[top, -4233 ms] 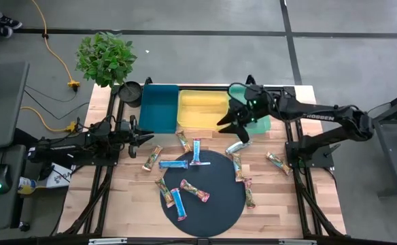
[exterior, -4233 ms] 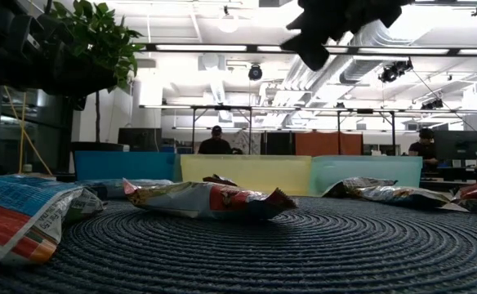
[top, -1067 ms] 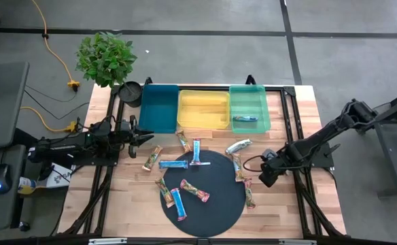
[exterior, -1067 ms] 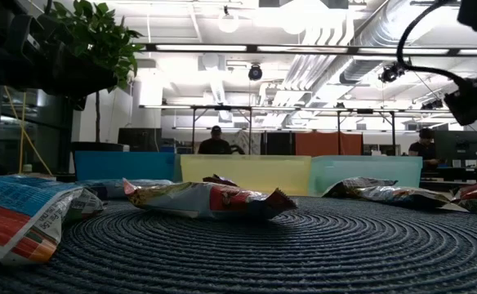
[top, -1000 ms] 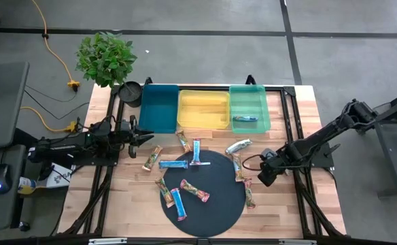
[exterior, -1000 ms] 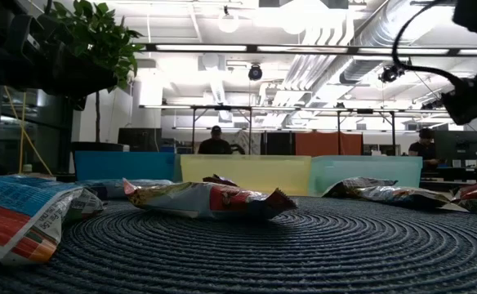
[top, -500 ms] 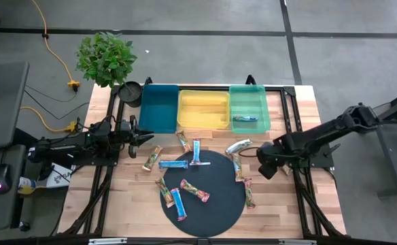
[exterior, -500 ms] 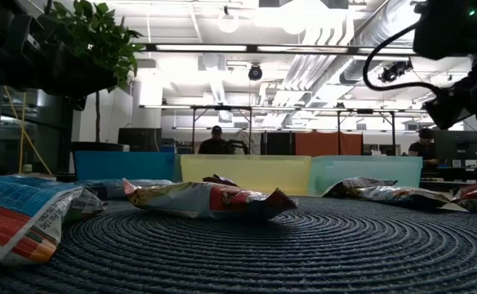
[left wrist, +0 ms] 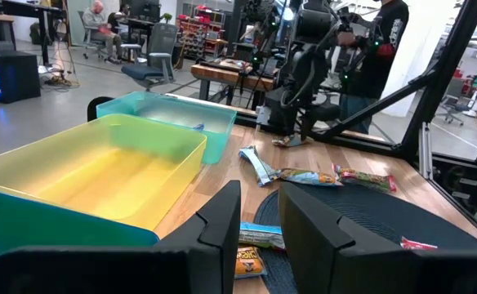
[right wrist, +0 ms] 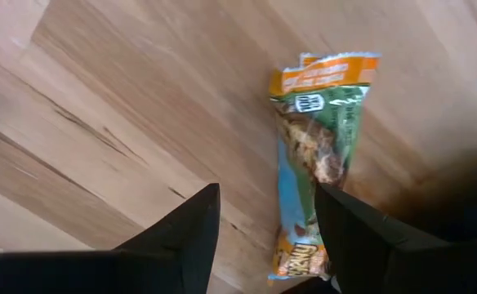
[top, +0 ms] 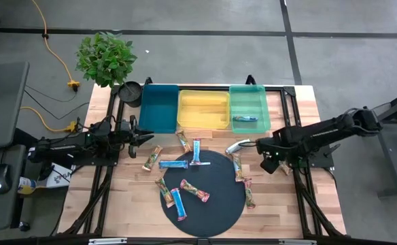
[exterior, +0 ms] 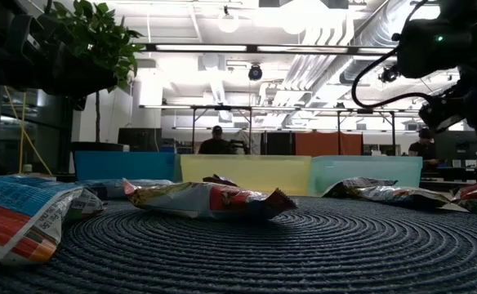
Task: Pick and place Granola Bars by type
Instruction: Put the orange granola bar into the yellow bin
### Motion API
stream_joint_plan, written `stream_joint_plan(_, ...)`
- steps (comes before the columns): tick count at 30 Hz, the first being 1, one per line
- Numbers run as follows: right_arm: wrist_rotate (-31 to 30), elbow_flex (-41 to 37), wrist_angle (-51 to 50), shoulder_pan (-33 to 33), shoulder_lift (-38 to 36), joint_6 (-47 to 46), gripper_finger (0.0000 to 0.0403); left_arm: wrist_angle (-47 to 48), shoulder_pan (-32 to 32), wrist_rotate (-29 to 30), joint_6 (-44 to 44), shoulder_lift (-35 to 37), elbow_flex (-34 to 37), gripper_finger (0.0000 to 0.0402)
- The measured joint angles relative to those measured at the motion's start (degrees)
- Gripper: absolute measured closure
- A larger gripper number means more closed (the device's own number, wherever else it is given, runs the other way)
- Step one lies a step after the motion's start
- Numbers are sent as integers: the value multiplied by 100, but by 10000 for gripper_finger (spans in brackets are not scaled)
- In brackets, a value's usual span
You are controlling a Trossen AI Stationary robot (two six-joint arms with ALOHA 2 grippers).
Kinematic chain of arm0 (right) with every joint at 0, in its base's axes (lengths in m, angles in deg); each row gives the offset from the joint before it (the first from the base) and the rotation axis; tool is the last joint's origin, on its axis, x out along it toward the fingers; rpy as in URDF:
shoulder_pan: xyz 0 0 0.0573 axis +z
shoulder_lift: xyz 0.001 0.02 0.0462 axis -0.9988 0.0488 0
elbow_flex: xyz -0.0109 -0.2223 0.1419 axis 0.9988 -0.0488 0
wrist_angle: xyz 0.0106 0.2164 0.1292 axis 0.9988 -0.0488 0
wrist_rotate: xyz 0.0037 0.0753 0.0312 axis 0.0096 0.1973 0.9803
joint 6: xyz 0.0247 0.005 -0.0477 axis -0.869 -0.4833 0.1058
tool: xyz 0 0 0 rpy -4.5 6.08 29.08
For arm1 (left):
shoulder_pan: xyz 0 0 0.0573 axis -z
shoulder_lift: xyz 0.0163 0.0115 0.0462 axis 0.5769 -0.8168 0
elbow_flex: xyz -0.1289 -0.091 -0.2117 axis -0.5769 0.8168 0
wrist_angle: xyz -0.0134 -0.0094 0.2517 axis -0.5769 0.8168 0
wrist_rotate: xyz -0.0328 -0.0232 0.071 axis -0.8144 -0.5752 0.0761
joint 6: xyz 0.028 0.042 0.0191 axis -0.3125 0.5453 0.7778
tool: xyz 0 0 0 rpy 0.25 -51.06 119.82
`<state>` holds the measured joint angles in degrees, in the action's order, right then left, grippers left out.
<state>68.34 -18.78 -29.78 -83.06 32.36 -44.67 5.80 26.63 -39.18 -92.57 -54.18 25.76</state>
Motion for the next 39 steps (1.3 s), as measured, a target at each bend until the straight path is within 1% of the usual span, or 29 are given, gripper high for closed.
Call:
stream_joint_plan(14,-95,-13,18,-562,0,406,217,0,0,2,2,2,2,319)
stream_joint_plan(21,-148,-134,145,-570,5,399,217,-1,0,0,0,1,2,319)
stream_joint_plan(28,-434,-134,144,-568,6,377,217,0,0,2,0,1,2,319)
stream_joint_plan(31,-370,-134,143,-568,90,379,217,0,0,1,0,0,2,319)
stream_joint_plan(39,-265,-134,142,-568,588,337,217,-1,0,2,0,0,2,319)
